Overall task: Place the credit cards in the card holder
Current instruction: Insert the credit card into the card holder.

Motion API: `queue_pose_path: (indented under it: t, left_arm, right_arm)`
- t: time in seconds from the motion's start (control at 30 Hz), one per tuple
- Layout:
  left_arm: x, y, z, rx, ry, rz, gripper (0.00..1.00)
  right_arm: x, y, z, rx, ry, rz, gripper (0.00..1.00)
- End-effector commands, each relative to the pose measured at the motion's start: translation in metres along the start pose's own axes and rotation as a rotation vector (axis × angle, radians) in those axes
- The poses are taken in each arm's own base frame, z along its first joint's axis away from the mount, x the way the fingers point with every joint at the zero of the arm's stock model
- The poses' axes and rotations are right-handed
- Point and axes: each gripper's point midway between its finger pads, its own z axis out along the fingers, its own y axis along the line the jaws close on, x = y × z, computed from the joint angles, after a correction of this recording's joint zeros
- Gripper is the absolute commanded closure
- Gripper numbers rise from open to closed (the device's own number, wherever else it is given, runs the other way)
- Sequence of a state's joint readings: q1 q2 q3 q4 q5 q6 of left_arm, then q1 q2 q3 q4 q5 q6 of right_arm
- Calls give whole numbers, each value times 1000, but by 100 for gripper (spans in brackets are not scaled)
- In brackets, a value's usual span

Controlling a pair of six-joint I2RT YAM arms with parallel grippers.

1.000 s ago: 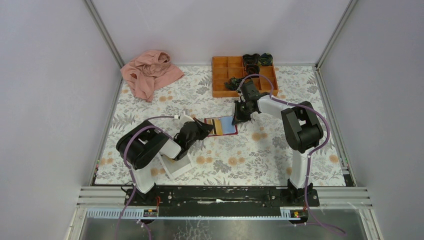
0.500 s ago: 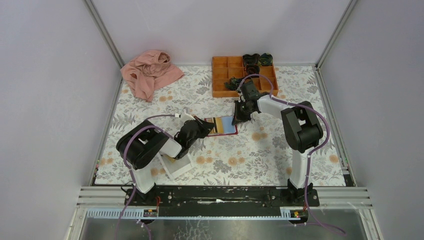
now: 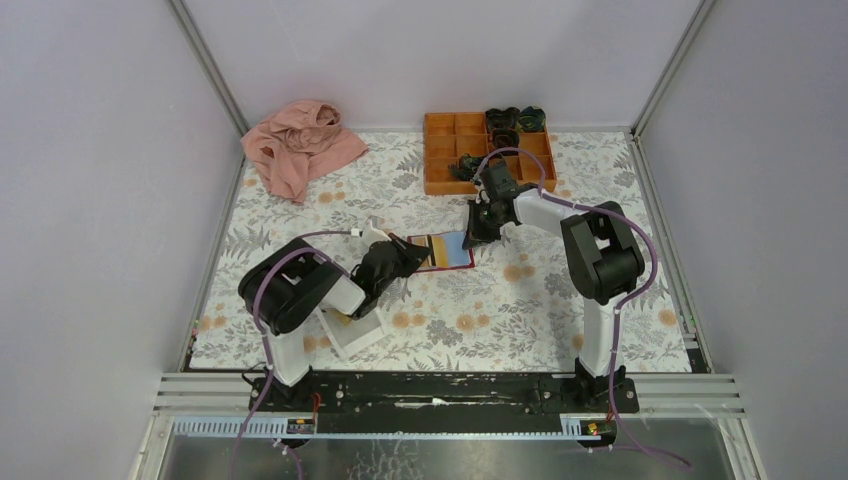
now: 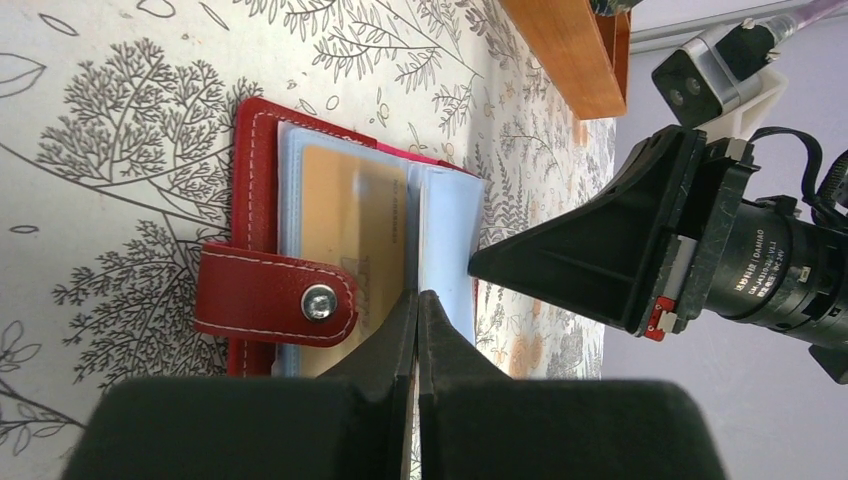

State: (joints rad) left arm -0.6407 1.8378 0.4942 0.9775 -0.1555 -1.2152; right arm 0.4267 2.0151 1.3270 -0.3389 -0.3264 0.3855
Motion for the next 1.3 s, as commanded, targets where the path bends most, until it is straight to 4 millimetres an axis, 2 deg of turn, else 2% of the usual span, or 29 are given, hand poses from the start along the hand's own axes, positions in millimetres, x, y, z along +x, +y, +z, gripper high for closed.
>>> queue_pose_path:
  t: [0.0,0.37,0.97,1.27]
  left_arm:
    - [-5,-12,7,52,-22,-11,100]
    - [-5,-2,13,37,-7,-11,100]
    - [15,39,16,-125,100,92,100]
    - [26,42,25,-157,151,125,100]
  right_arm:
    - [17,-21,17,87,60,-19,100]
    - [20,-26,19,102,72,-24,100]
    - [19,-25,17,104,69,-27,100]
    - [20,-28,17,113,70,-27,100]
